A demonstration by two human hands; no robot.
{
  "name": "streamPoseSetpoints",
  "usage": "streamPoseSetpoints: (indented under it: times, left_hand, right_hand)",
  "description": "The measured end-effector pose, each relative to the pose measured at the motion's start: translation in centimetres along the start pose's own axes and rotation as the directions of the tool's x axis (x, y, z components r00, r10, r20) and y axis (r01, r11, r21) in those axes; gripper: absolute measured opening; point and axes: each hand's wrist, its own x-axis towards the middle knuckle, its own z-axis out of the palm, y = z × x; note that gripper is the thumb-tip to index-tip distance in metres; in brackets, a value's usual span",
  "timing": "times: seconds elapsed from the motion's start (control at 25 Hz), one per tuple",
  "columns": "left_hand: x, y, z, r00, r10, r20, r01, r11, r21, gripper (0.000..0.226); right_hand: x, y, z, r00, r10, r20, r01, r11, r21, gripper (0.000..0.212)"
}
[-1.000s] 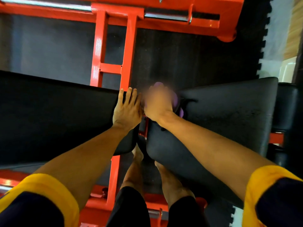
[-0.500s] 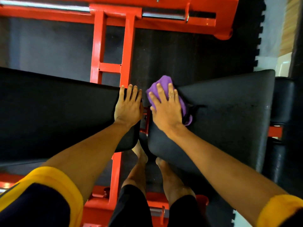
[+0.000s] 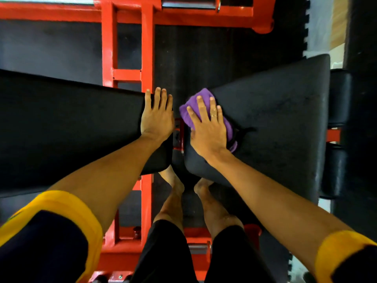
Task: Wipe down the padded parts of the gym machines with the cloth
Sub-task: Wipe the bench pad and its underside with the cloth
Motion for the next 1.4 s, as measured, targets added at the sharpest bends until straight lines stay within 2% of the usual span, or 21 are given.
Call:
streamPoseSetpoints:
  times: [0.12, 0.28, 0.36, 0.44, 0.52, 0.56, 0.68, 0.84, 1.0, 1.16, 1.28, 1.32, 1.4]
  left_hand:
    - [-1.0, 0.0, 0.3, 0.998, 0.059, -0.022, -0.058, 0.998, 0.038, 0.063]
    - [-5.2, 0.0, 1.5, 0.989, 0.137, -0.049, -0.135, 0.99, 0.044, 0.064]
    - [-7.2, 0.2, 1.9, 0.987, 0.153, -0.055, -0.151, 0.988, 0.028, 0.064]
    - [-9.0, 0.3, 2.2, 0.985, 0.16, -0.056, -0.161, 0.987, 0.0, 0.066]
    - [-10.3, 0.4, 2.5, 0.986, 0.159, -0.055, -0.159, 0.987, -0.007, 0.067]
    - [-10.6, 0.4, 2.6, 0.985, 0.161, -0.055, -0.161, 0.987, -0.01, 0.068]
    - [-11.2, 0.7, 2.7, 0.984, 0.163, -0.066, -0.164, 0.986, -0.009, 0.068]
    - [-11.1, 0.9, 2.7, 0.985, 0.164, -0.062, -0.165, 0.986, -0.008, 0.068]
    - [-11.0, 0.9, 2.7, 0.984, 0.161, -0.076, -0.162, 0.987, -0.013, 0.069]
    - [-11.1, 1.3, 3.0, 0.982, 0.166, -0.086, -0.167, 0.986, -0.014, 0.069]
    - [-11.0, 1.2, 3.2, 0.983, 0.158, -0.097, -0.158, 0.987, 0.011, 0.068]
    - [-11.0, 1.2, 3.1, 0.982, 0.159, -0.097, -0.159, 0.987, 0.011, 0.068]
    - [-11.0, 1.2, 2.8, 0.984, 0.16, -0.081, -0.162, 0.987, -0.011, 0.069]
  right_hand:
    - [-4.5, -2.8, 2.4, 0.987, -0.148, 0.066, 0.148, 0.989, 0.005, 0.069]
    - [-10.9, -0.5, 2.8, 0.925, -0.335, 0.18, 0.352, 0.933, -0.077, 0.083]
    - [-10.5, 1.9, 1.4, 0.944, -0.285, 0.165, 0.306, 0.945, -0.116, 0.089]
    - [-9.2, 2.4, 0.3, 0.98, -0.139, 0.145, 0.158, 0.979, -0.132, 0.092]
    - [-8.7, 0.0, 0.5, 0.992, -0.032, 0.124, 0.044, 0.995, -0.089, 0.097]
    - [-8.8, -1.7, 1.2, 0.989, -0.031, 0.144, 0.042, 0.996, -0.075, 0.099]
    - [-10.3, -4.0, 3.3, 0.95, -0.161, 0.269, 0.2, 0.972, -0.125, 0.108]
    - [-12.9, 0.8, 2.3, 0.913, -0.291, 0.286, 0.361, 0.903, -0.234, 0.115]
    - [-15.3, 3.4, 1.3, 0.925, -0.283, 0.255, 0.35, 0.895, -0.277, 0.108]
    - [-11.9, -2.5, 3.8, 0.918, -0.297, 0.262, 0.371, 0.875, -0.309, 0.087]
    - [-9.3, -5.4, 4.6, 0.887, -0.316, 0.335, 0.415, 0.864, -0.284, 0.069]
    - [-9.2, -5.0, 4.4, 0.891, -0.319, 0.322, 0.411, 0.868, -0.278, 0.071]
    - [-10.8, -2.6, 3.6, 0.916, -0.314, 0.25, 0.379, 0.882, -0.279, 0.089]
